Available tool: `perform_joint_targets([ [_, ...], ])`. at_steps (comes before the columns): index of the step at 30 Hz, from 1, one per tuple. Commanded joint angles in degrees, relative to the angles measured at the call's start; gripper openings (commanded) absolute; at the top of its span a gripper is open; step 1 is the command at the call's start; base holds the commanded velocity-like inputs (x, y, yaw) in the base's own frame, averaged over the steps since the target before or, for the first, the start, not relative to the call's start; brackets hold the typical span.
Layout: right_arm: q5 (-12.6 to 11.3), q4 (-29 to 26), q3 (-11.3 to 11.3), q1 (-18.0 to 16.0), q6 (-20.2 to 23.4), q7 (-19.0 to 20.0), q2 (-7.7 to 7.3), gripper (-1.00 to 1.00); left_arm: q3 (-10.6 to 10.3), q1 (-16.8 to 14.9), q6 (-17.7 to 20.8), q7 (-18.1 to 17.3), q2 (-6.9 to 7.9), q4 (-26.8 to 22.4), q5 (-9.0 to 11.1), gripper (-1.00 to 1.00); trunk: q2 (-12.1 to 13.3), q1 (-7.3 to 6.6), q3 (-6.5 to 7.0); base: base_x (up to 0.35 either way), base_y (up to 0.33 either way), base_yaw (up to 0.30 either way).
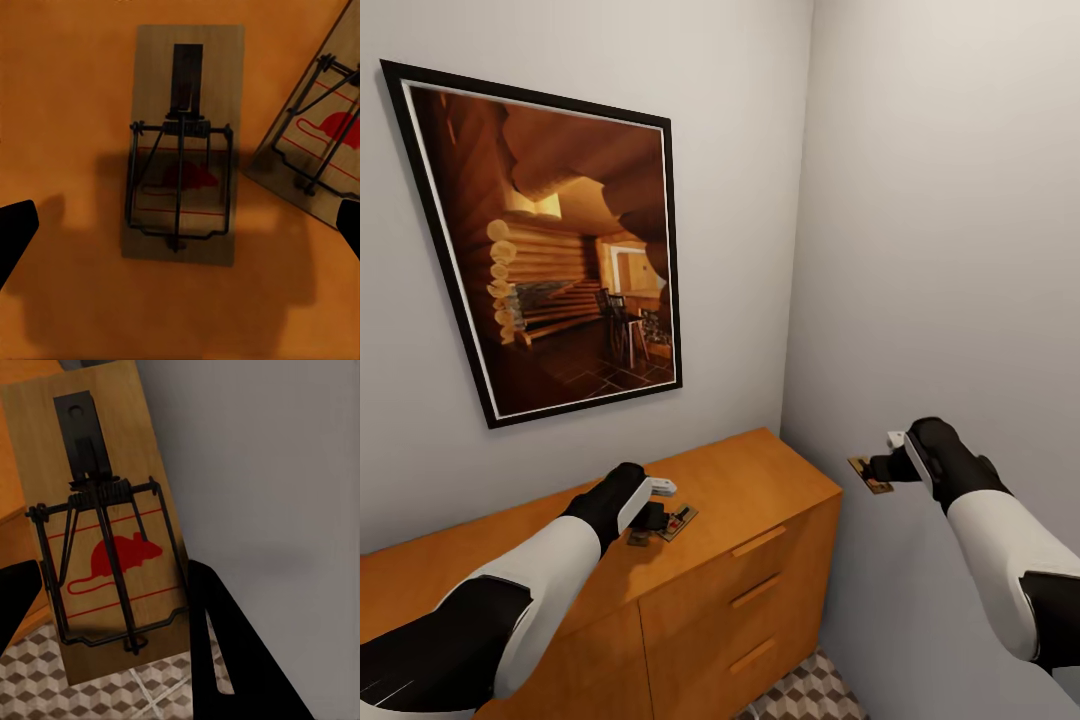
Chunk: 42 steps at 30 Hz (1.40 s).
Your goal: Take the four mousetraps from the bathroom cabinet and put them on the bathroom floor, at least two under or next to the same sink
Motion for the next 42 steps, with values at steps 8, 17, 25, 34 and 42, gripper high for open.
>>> perform_joint_targets([
  [8, 0.6, 0.2, -0.2, 0.0, 0.0, 0.5, -0.03, -1.0, -0.4, 0.0, 0.2, 0.4, 0.1, 0.0, 0.6, 1.0, -0.1, 0.01, -0.1, 0.0, 0.0, 0.0],
  [17, 0.6, 0.2, -0.2, 0.0, 0.0, 0.5, -0.03, -1.0, -0.4, 0.0, 0.2, 0.4, 0.11, 0.0, 0.6, 1.0, -0.1, 0.01, -0.1, 0.0, 0.0, 0.0],
  [25, 0.6, 0.2, -0.2, 0.0, 0.0, 0.5, -0.03, -1.0, -0.5, 0.0, 0.2, 0.5, 0.11, 0.0, 0.5, 1.0, -0.1, 0.01, -0.1, 0.0, 0.0, 0.0],
  [34, 0.6, 0.3, -0.2, 0.0, 0.0, 0.5, -0.03, -1.0, -0.5, 0.0, 0.2, 0.5, 0.11, -0.2, 0.6, 1.0, -0.1, 0.01, -0.1, 0.0, 0.0, 0.0],
  [42, 0.6, 0.3, -0.2, 0.0, 0.0, 0.5, -0.03, -1.0, -0.5, 0.0, 0.2, 0.5, 0.11, -0.3, 0.5, 1.0, -0.1, 0.01, -0.1, 0.0, 0.0, 0.0],
])
